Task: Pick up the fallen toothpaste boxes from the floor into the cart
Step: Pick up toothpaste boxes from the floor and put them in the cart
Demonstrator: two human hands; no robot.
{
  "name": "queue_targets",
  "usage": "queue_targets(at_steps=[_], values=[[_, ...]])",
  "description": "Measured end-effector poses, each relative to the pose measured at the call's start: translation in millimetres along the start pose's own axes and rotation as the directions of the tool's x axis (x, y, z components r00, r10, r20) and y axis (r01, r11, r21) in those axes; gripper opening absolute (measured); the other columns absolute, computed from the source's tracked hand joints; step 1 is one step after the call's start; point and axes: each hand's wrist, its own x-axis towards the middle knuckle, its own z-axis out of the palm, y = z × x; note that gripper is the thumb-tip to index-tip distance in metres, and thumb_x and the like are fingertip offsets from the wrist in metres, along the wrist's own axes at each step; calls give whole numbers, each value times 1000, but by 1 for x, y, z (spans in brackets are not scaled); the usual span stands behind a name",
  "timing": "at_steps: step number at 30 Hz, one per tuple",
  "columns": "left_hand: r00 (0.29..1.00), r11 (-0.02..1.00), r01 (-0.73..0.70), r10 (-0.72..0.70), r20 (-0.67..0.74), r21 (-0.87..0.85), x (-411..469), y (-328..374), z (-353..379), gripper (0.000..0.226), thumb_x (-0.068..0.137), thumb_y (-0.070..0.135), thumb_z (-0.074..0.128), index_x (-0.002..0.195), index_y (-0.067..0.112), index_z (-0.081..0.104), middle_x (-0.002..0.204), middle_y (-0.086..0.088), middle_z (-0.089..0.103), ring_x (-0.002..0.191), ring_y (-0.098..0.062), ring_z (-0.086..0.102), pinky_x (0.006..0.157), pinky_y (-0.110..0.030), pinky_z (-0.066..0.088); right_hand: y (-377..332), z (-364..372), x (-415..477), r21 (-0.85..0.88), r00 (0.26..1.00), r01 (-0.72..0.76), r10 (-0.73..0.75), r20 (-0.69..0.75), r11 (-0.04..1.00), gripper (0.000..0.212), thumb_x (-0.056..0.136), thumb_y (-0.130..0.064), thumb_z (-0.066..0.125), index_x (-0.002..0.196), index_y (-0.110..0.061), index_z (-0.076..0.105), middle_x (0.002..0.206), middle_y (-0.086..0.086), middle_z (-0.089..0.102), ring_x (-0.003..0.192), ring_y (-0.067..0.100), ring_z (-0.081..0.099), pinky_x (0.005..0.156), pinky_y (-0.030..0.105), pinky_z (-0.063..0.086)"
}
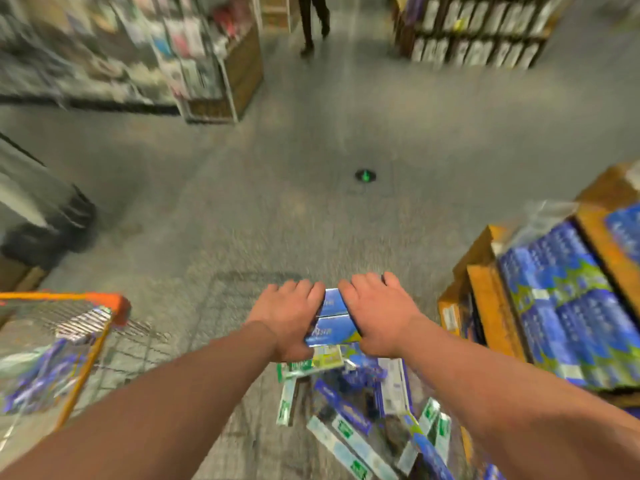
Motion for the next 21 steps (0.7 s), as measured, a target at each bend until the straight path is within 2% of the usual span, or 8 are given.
queue_targets(at_steps=[2, 5, 10, 14, 21], values=[[999, 1000, 6, -4, -54, 27, -26, -12, -57, 81, 64, 56, 74, 127, 21, 37, 119, 0, 50, 110, -28, 55, 88, -40, 46, -5, -67, -9, -28, 999, 8, -9, -49, 1000, 78, 68, -40, 75, 133, -17, 39, 122, 4, 48, 113, 28, 49, 97, 48, 35], [991, 998, 32, -25, -134, 50, -69, -26, -129, 75, 62, 57, 72, 118, 23, 36, 115, 1, 49, 109, -28, 55, 87, -41, 47, -18, -153, -28, -74, 989, 31, -41, -144, 997, 70, 68, -42, 73, 126, -20, 41, 117, 3, 49, 109, 28, 50, 92, 46, 35], [972, 987, 97, -66, -227, 129, -150, -24, -218, 72, 63, 57, 72, 116, 23, 38, 113, 2, 50, 104, -27, 55, 85, -40, 47, -47, -248, -67, -150, 965, 62, -97, -244, 987, 75, 67, -43, 73, 129, -20, 38, 118, 2, 46, 110, 27, 47, 91, 45, 34], [957, 966, 192, -145, -252, 172, -220, -12, -251, 79, 59, 61, 72, 120, 23, 37, 114, 3, 51, 104, -26, 56, 84, -40, 46, -81, -292, -103, -172, 936, 133, -181, -301, 976, 72, 67, -42, 70, 127, -20, 38, 116, 2, 45, 108, 27, 47, 89, 45, 34], [915, 911, 375, -335, -223, 172, -342, 2, -264, 86, 62, 63, 71, 130, 23, 36, 119, 4, 51, 108, -24, 56, 88, -40, 48, -161, -333, -137, -209, 876, 310, -364, -318, 927, 79, 66, -45, 71, 132, -19, 37, 116, 2, 45, 108, 25, 45, 91, 44, 34]])
